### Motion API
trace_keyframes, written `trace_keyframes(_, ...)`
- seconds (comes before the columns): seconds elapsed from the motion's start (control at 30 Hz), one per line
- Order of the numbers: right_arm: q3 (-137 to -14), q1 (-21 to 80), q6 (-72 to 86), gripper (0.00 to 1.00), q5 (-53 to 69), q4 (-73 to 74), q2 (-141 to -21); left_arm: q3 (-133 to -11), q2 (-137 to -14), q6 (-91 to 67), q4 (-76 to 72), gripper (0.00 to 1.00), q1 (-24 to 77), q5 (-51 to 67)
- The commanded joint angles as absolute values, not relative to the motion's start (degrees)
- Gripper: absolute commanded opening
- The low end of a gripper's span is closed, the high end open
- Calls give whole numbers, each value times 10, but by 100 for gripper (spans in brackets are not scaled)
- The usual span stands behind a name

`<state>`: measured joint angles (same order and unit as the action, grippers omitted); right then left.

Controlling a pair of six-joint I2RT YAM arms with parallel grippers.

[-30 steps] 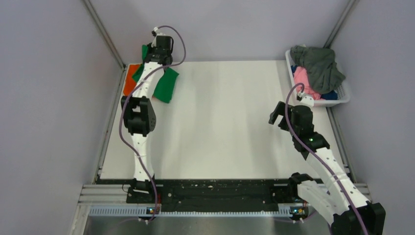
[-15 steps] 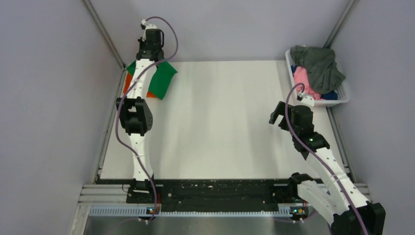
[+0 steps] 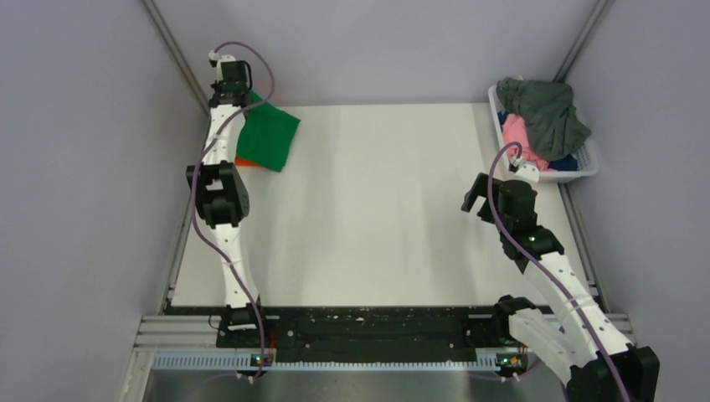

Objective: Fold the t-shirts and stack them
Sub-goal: Put the neatly folded tshirt into the corner of the board with the left arm

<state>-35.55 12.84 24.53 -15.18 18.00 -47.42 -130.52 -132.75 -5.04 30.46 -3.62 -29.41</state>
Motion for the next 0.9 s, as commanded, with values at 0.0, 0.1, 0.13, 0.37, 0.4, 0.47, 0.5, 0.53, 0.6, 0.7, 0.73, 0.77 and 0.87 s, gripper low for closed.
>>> trace_keyframes(0.0, -362, 125, 239, 99, -167, 158, -476, -1324, -1342, -83, 282, 0, -61, -275)
trace_keyframes(0.1, -361, 125, 238, 99, -171, 160, -476, -1309, -1352, -89, 268, 0, -72, -281)
trace_keyframes(0.13, -362, 125, 238, 99, -173, 160, -476, -1308, -1356, -89, 265, 0, -76, -284)
trace_keyframes(0.37, -360, 124, 238, 99, -177, 160, -482, -1310, -1380, -120, 272, 0, -105, -274)
trace_keyframes(0.4, -360, 125, 238, 99, -177, 160, -483, -1310, -1383, -126, 275, 0, -108, -275)
trace_keyframes(0.47, -361, 125, 239, 99, -177, 160, -487, -1310, -1389, -128, 276, 0, -111, -284)
trace_keyframes(0.5, -362, 125, 239, 99, -177, 160, -488, -1310, -1393, -128, 276, 0, -112, -294)
trace_keyframes(0.53, -361, 125, 239, 99, -177, 160, -489, -1310, -1395, -128, 276, 4, -113, -305)
trace_keyframes(0.6, -360, 125, 239, 99, -178, 160, -489, -1310, -1399, -130, 280, 20, -113, -328)
trace_keyframes(0.7, -360, 125, 238, 99, -176, 159, -489, -1312, -1394, -137, 289, 92, -113, -348)
trace_keyframes(0.73, -360, 125, 239, 99, -175, 159, -489, -1311, -1390, -144, 297, 98, -113, -349)
trace_keyframes(0.77, -360, 124, 239, 99, -175, 160, -489, -1311, -1383, -153, 304, 99, -113, -346)
trace_keyframes(0.87, -361, 124, 238, 99, -172, 161, -487, -1307, -1347, -185, 324, 99, -113, -315)
